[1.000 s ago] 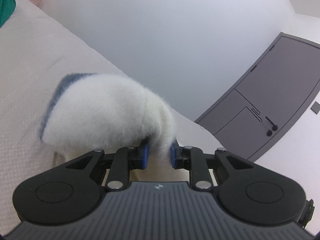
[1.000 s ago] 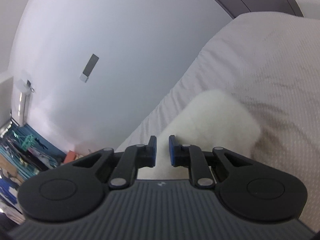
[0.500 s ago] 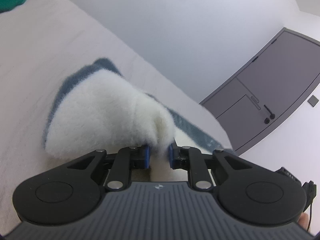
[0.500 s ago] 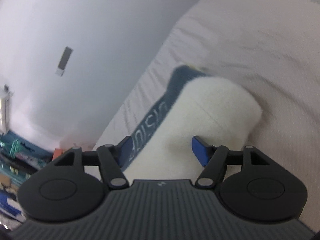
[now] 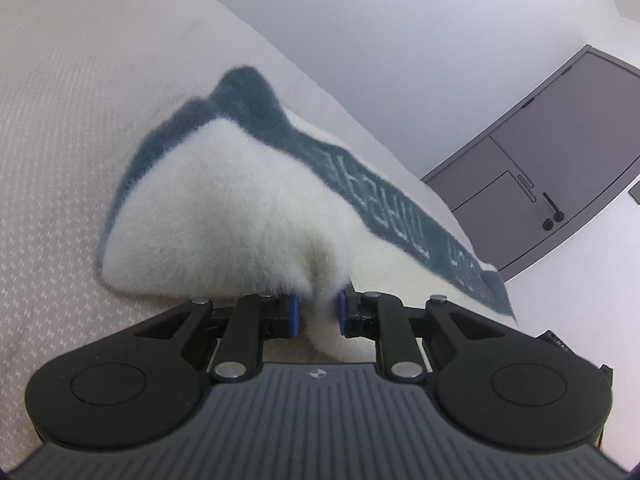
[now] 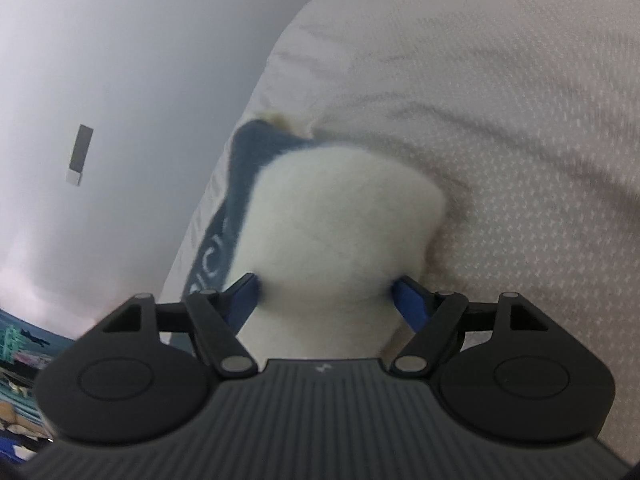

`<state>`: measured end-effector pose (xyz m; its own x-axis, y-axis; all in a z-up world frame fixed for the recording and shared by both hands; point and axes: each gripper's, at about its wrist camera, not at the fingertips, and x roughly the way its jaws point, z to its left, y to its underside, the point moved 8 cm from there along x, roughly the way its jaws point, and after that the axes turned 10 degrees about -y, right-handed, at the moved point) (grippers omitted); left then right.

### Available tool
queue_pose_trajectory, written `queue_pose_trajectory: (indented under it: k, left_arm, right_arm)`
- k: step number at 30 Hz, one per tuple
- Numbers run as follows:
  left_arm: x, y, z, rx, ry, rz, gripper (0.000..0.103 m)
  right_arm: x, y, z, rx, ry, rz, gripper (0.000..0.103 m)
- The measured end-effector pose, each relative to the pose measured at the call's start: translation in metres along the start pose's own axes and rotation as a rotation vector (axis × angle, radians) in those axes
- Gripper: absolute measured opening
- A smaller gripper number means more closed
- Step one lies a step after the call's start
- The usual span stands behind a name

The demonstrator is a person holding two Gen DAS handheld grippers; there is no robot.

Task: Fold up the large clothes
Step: 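Open both grippers and pull them back from the folded sweater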

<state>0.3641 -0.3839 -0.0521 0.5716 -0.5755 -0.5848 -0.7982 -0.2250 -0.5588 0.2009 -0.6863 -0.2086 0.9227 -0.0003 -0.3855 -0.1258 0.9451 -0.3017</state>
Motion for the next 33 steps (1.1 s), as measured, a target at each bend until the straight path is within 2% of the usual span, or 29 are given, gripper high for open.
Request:
queue_pose_trajectory:
  k: [3, 9, 12, 15, 16, 17, 19, 21, 27, 29, 33]
  left_arm:
    - [0.005, 0.007, 0.005, 0.016, -0.017, 0.016, 0.022]
    - [0.025, 0.009, 0.002, 0.098, -0.061, 0.021, 0.028]
    - [0.027, 0.005, -0.006, 0.132, -0.096, 0.035, 0.036]
    - [0.021, 0.001, -0.018, 0.196, -0.156, 0.059, 0.057]
    - [0.021, 0.002, -0.020, 0.208, -0.175, 0.070, 0.061]
    - [0.016, 0.001, -0.023, 0.224, -0.191, 0.072, 0.062]
    - [0.000, 0.000, -0.030, 0.268, -0.218, 0.055, 0.062]
    - [-0.017, -0.002, -0.041, 0.296, -0.227, 0.035, 0.062]
    - [-0.092, -0.012, -0.077, 0.381, -0.210, -0.038, 0.063]
    - [-0.119, -0.014, -0.088, 0.399, -0.211, -0.068, 0.070]
    - [-0.176, -0.014, -0.104, 0.430, -0.208, -0.120, 0.074]
  right_arm:
    - [0.002, 0.005, -0.014, -0.023, -0.005, -0.006, 0.066]
    - [0.003, 0.012, -0.026, -0.065, -0.042, -0.039, 0.067]
    - [-0.001, 0.012, -0.022, -0.069, -0.038, -0.025, 0.067]
    - [-0.012, 0.013, -0.014, -0.075, -0.014, -0.005, 0.067]
    - [-0.018, 0.014, -0.010, -0.097, 0.003, -0.002, 0.067]
    - [-0.024, 0.016, -0.006, -0.127, 0.021, 0.004, 0.067]
    - [-0.037, 0.022, 0.006, -0.193, 0.038, 0.013, 0.067]
    - [-0.052, 0.025, 0.023, -0.239, 0.016, 0.008, 0.067]
    - [-0.109, 0.034, 0.095, -0.438, -0.030, -0.035, 0.067]
    - [-0.132, 0.040, 0.120, -0.500, -0.055, -0.044, 0.067]
    - [-0.171, 0.060, 0.159, -0.587, -0.102, -0.047, 0.067]
